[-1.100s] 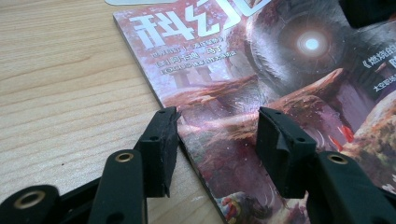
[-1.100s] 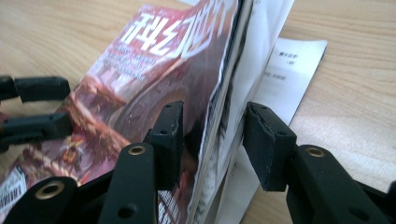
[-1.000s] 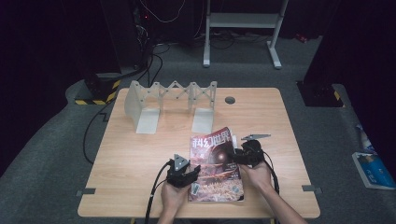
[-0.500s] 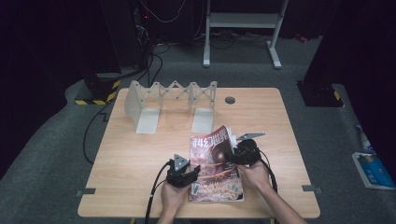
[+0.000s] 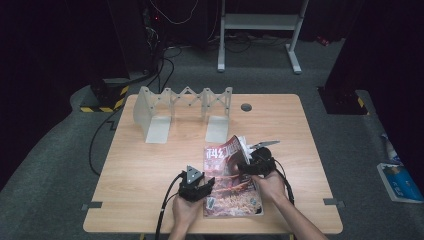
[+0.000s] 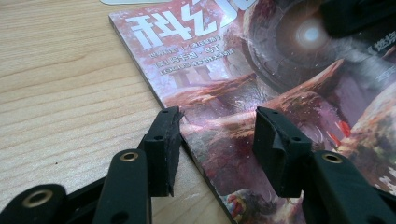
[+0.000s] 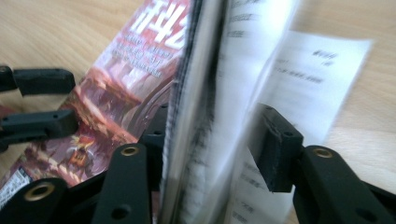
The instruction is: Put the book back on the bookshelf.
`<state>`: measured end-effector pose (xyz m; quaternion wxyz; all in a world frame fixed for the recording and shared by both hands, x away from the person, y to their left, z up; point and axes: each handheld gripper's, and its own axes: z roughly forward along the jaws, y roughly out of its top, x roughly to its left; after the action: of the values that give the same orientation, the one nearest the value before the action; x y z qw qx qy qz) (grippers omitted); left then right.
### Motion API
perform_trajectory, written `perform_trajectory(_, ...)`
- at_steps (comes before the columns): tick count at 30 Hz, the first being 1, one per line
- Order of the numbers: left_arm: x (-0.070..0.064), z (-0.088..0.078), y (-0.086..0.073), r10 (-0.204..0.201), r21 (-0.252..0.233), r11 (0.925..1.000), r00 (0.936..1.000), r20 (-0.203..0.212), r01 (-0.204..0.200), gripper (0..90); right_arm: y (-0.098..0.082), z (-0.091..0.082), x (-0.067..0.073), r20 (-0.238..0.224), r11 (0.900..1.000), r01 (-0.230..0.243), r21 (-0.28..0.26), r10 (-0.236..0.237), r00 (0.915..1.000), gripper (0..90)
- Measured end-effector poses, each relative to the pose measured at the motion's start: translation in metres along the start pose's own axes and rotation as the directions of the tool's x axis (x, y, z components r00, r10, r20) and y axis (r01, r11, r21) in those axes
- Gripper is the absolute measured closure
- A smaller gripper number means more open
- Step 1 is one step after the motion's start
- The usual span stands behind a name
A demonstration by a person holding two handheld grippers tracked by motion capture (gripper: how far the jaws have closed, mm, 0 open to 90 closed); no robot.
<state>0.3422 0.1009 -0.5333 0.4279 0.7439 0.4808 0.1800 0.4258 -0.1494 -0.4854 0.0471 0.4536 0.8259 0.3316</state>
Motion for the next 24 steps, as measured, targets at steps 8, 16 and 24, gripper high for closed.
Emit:
perform_trajectory(8,0.002,0.0,0.001,-0.001,0.009,1.0,0.9999,0.015,0.001,51.0,-0.002,0.005,-0.002,-0.034,0.999,0.007,0.039,-0.005,0.9994,71.4)
perform_trajectory(16,0.005,0.002,0.005,0.013,0.031,0.9994,0.9975,0.07,-0.015,38.9,-0.008,0.003,-0.004,-0.058,1.0,0.03,0.007,-0.03,0.9978,76.8)
perform_trajectory(24,0.014,0.003,0.008,-0.023,0.031,0.9993,0.9962,0.084,0.02,35.2,-0.011,-0.002,0.002,-0.043,0.997,0.074,-0.023,-0.075,0.9963,81.4)
